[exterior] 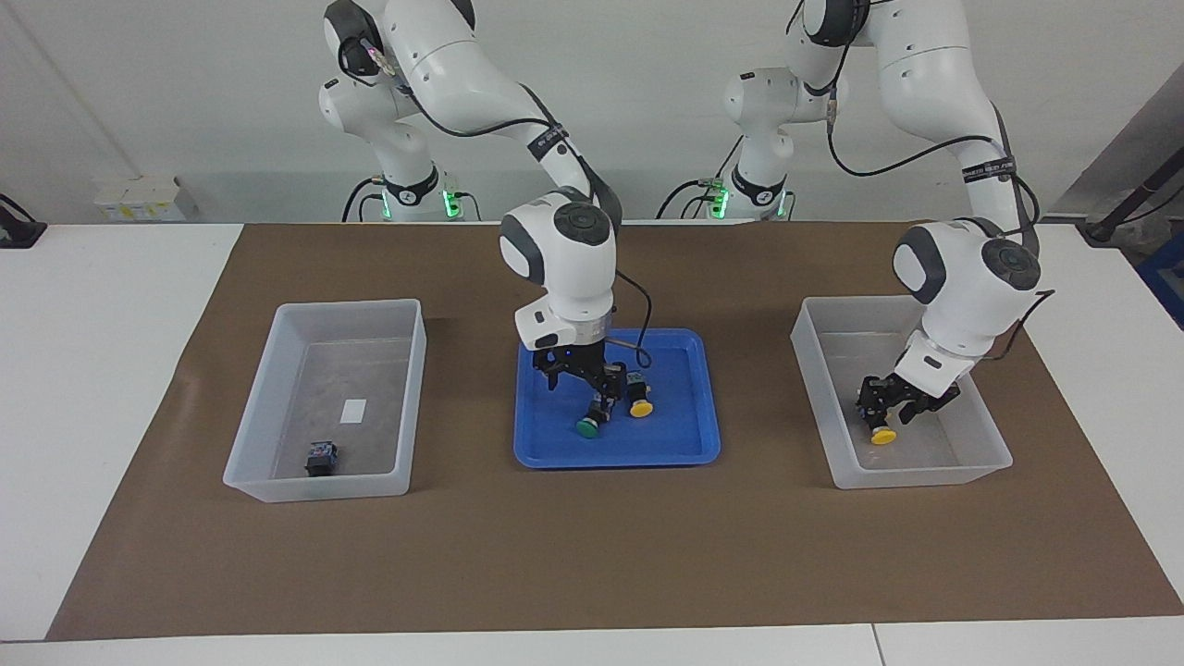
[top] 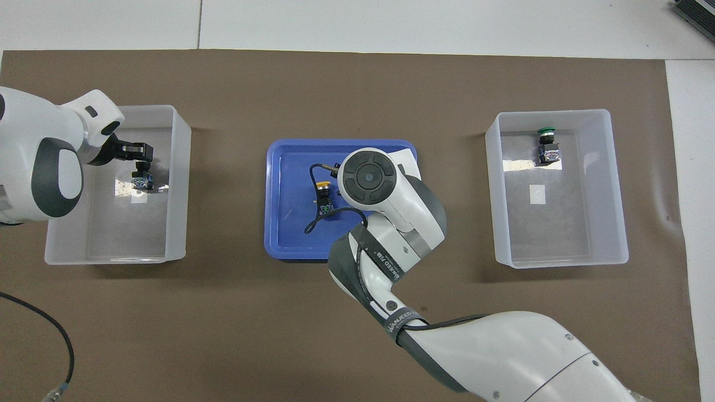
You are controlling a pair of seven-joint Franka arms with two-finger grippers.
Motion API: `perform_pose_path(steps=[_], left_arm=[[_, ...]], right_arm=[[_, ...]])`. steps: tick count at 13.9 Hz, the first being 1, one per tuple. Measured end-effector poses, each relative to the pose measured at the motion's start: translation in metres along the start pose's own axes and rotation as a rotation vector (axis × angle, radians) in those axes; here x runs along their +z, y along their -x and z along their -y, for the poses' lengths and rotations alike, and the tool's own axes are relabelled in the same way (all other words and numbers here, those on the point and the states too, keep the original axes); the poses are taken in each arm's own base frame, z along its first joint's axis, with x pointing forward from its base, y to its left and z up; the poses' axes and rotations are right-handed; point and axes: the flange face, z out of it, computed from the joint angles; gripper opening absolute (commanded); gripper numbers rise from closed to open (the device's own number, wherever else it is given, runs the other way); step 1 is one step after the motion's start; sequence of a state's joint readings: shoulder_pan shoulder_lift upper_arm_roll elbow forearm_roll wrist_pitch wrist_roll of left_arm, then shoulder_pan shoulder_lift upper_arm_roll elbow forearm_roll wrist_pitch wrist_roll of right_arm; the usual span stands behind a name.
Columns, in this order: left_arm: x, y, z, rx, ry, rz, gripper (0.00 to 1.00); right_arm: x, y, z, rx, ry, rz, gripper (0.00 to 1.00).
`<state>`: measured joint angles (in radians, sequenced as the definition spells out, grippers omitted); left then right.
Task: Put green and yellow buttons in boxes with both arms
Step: 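Release the yellow button in the box while the right gripper grasps a green button, then reach the left gripper to the tray while the right gripper lifts the green button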
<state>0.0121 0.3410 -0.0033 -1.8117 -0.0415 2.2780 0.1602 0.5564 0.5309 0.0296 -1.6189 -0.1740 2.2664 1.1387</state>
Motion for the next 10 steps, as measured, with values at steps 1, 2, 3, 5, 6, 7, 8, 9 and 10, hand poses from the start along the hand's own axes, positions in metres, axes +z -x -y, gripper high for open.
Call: perform_pose_path(steps=[1,2,3,5,6,7,8,9,10], left_arm=[[-0.015,-0.009,-0.009,0.015,0.004,0.000,0.53],[-0.035,-0.019,-0.017,0.030,0.008,0.006,0.53],[-0.056,-0.028,-0.026,0.041,0.012,0.014,0.53],[-0.086,-0.039,-0.050,0.022,0.019,0.027,0.53],[-0.092,-0.043,-0.067,-0.001,0.022,0.031,0.53],[-0.093,-0.044,-0.087,-0.021,0.025,0.036,0.53],[-0.091,-0.044,-0.108,-0.043,0.028,0.041,0.52],[-0.087,-0.043,-0.128,-0.070,0.030,0.046,0.52],[-0.084,-0.043,-0.143,-0.097,0.031,0.048,0.52]], right_arm=[[0.003,0.000,0.002,-0.007,-0.009,-0.011,1.00],[0.004,-0.001,0.002,-0.008,-0.016,-0.016,1.00],[0.004,-0.001,0.003,-0.008,-0.017,-0.017,1.00],[0.005,0.000,0.003,-0.010,-0.017,-0.016,1.00],[0.007,0.002,0.004,-0.013,-0.016,-0.014,1.00],[0.010,0.005,0.006,-0.018,-0.017,-0.013,0.97],[0.012,0.008,0.008,-0.022,-0.020,-0.014,0.91],[0.015,0.010,0.009,-0.025,-0.023,-0.014,0.86],[0.017,0.010,0.009,-0.027,-0.026,-0.014,0.82]])
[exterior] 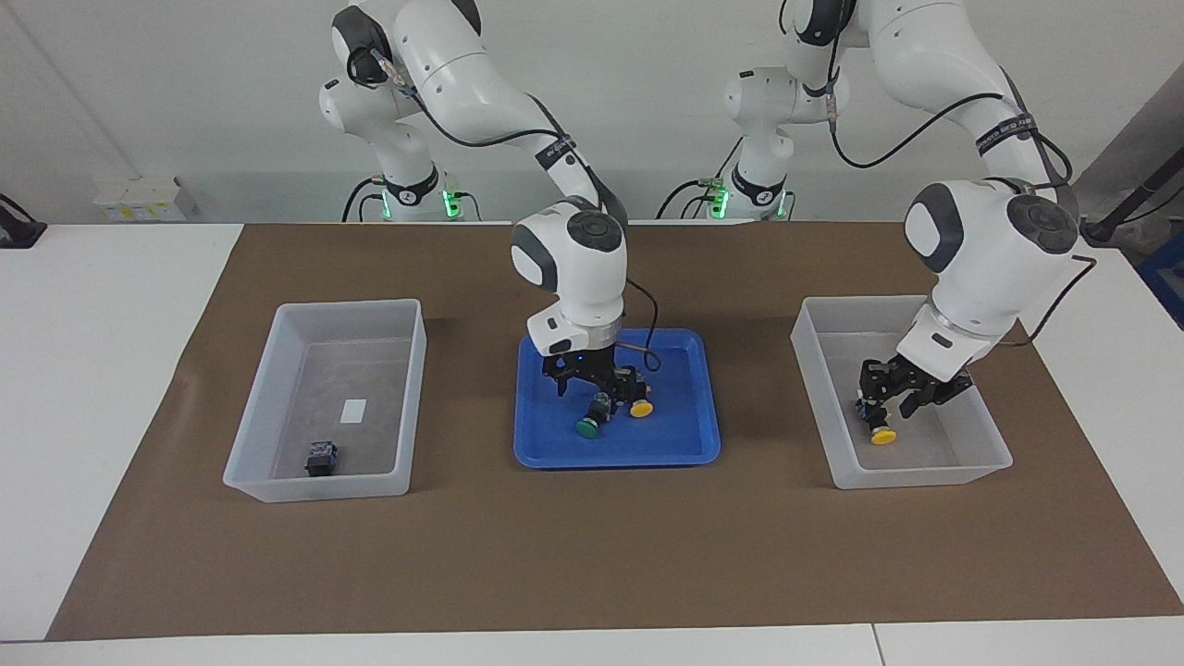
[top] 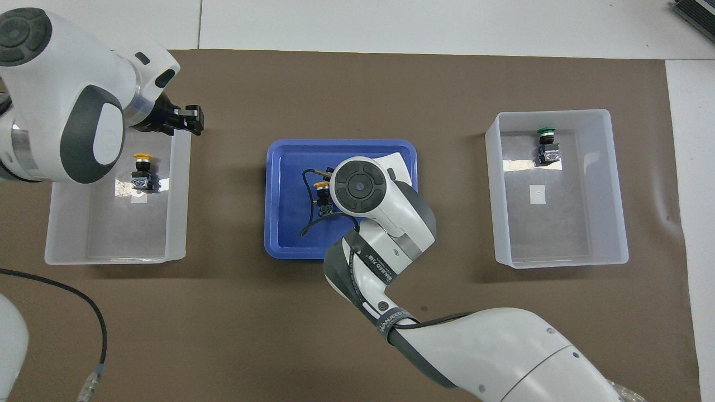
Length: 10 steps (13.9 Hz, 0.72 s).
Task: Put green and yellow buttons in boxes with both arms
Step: 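Reach the left gripper to the tray while the right gripper lifts the green button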
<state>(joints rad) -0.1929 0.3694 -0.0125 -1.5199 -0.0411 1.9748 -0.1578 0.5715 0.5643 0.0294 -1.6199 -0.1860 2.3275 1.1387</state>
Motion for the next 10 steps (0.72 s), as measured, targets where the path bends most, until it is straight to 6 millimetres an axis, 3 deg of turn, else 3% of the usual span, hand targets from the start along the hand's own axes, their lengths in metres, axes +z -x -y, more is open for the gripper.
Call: perform_pose_path(steps=[2,3,6,10], left_arm=[[0.008,0.003,-0.026,-0.033,0.004,-0.003,0.52],[0.012,0.005,-0.034,-0.040,0.005,-0.004,0.52],[0.023,0.008,-0.039,-0.046,0.005,-0.003,0.52],[0.049,0.016,-0.046,-0.056,0.010,-0.021,0.52]], right_arm=[[0.003,0.000,0.000,-0.002,-0.008,-0.003,0.74],[0.006,0.001,0.000,-0.004,-0.004,-0.001,0.61],[0.008,0.002,-0.001,-0.005,-0.001,0.001,0.01],[-0.003,-0.007,-0.003,-0.020,0.012,-0.007,0.00]])
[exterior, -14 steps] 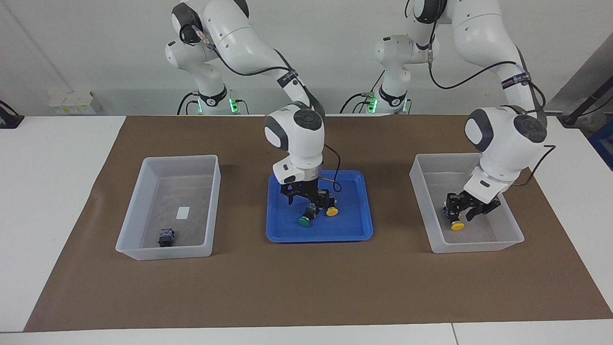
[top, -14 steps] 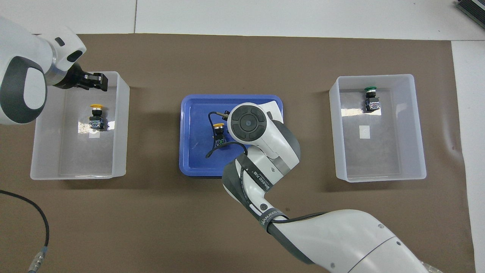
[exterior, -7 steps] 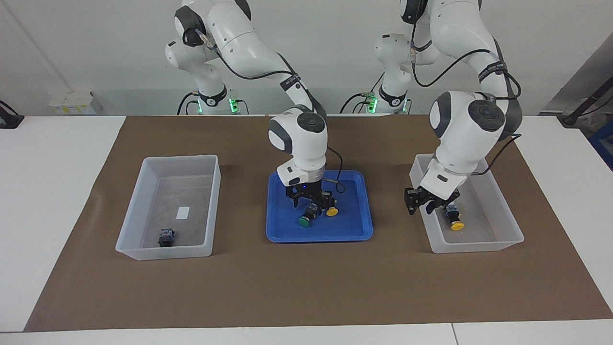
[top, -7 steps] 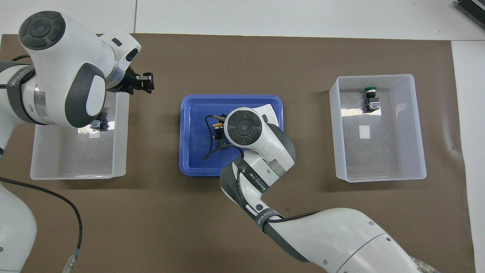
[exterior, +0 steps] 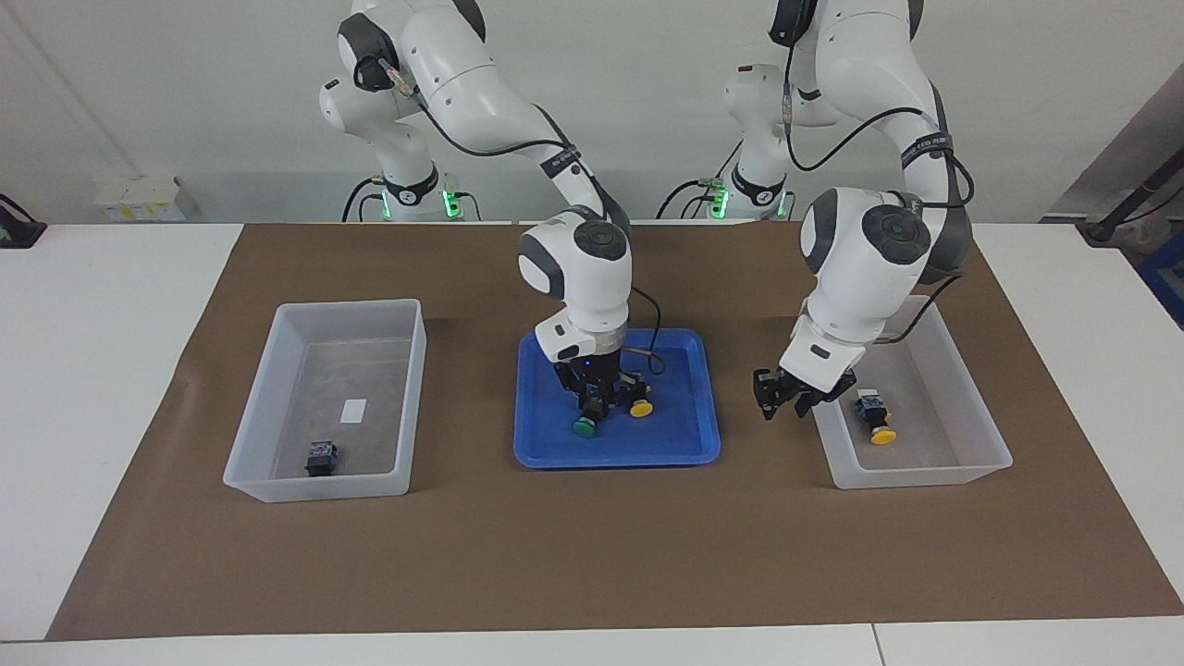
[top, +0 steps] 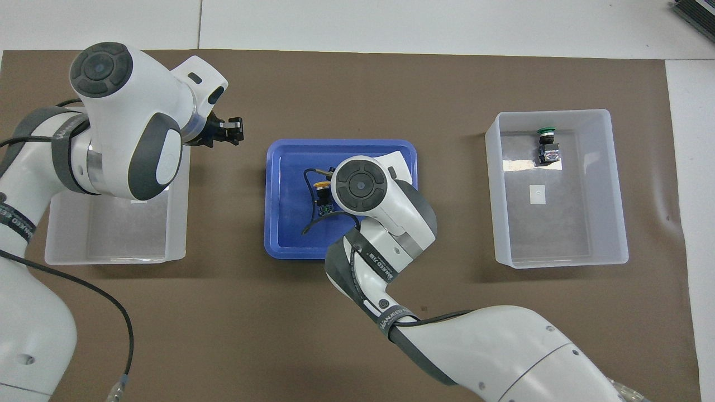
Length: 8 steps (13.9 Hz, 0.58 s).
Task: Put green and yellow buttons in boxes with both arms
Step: 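Reach the left gripper to the tray while the right gripper lifts the green button, then carry the green button to the right box while the left gripper grasps the yellow button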
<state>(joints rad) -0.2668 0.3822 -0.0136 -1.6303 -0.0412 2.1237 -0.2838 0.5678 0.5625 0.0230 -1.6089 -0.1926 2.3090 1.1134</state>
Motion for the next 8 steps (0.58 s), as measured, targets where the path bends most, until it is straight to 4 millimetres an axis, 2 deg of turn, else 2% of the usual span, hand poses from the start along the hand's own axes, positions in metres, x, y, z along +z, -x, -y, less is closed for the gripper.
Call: perform_pose_path(steps=[1,3,6,8], left_arm=[[0.006,0.004,-0.005,-0.006,0.002,-0.003,0.52],[0.015,0.012,-0.018,-0.007,0.003,0.002,0.52],[0.018,0.022,-0.045,-0.029,0.007,0.004,0.52],[0.023,0.033,-0.068,-0.032,0.016,-0.006,0.52]], right_arm=[[-0.009,-0.008,-0.005,-0.020,0.011,-0.002,0.00],[-0.041,-0.038,-0.027,-0.061,0.035,-0.005,0.00],[-0.089,-0.083,-0.074,-0.127,0.076,0.003,0.00],[-0.106,-0.106,-0.107,-0.175,0.100,0.016,0.00]])
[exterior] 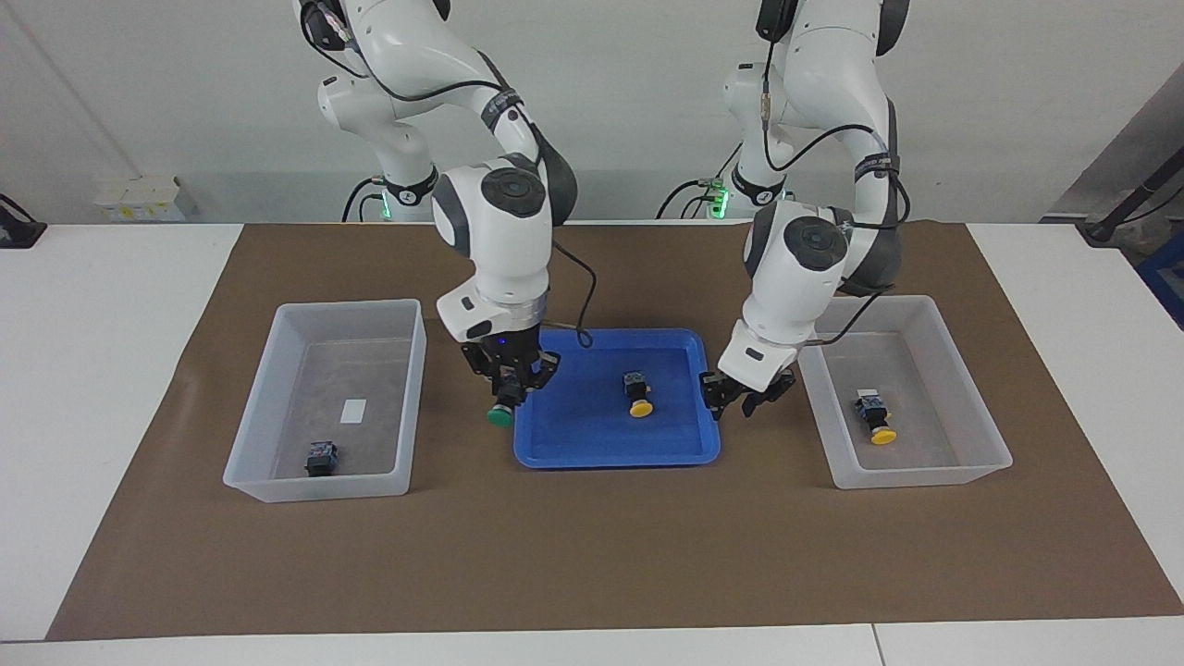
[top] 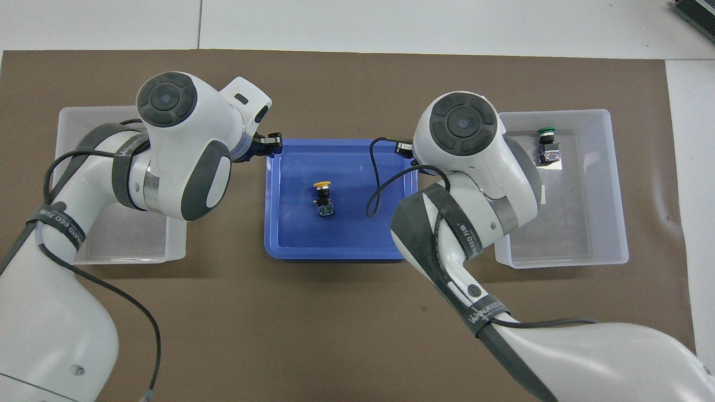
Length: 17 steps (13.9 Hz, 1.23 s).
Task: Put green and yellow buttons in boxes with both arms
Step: 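Carry the green button to the right box while the left gripper grasps the yellow button, then release the green button in the box while the left gripper lifts the yellow button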
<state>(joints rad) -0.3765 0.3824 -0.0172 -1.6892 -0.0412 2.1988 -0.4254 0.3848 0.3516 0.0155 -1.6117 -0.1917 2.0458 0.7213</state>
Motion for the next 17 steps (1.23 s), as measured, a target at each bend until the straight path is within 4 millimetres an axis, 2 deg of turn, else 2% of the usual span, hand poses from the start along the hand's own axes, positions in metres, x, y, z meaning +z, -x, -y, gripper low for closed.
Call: perform_pose_path(steps=[2,3,5,7,10,14,17], left_arm=[[0.013,0.017,-0.023,0.017,0.010,-0.010,0.55],[0.020,0.025,-0.032,0.022,0.013,-0.011,0.60],[0.033,0.042,-0.048,0.039,0.018,-0.011,0.71],[0.044,0.055,-0.059,0.040,0.023,-0.014,0.87],[0.056,0.072,-0.072,0.025,0.032,-0.021,0.88],[0.066,0.086,-0.080,0.004,0.038,-0.025,0.90],[0.078,0.104,-0.089,-0.012,0.040,-0.020,0.85]], right_arm=[[-0.002,-0.013,-0.039,-0.051,0.016,0.013,0.00],[0.000,-0.016,-0.056,-0.071,0.023,0.021,0.00],[0.005,-0.021,-0.089,-0.113,0.036,0.039,0.00],[0.012,-0.024,-0.117,-0.175,0.026,0.071,0.00],[0.022,-0.029,-0.148,-0.234,0.001,0.107,0.00],[0.036,-0.031,-0.175,-0.307,-0.019,0.124,0.00],[0.051,-0.033,-0.197,-0.365,-0.030,0.116,0.00]])
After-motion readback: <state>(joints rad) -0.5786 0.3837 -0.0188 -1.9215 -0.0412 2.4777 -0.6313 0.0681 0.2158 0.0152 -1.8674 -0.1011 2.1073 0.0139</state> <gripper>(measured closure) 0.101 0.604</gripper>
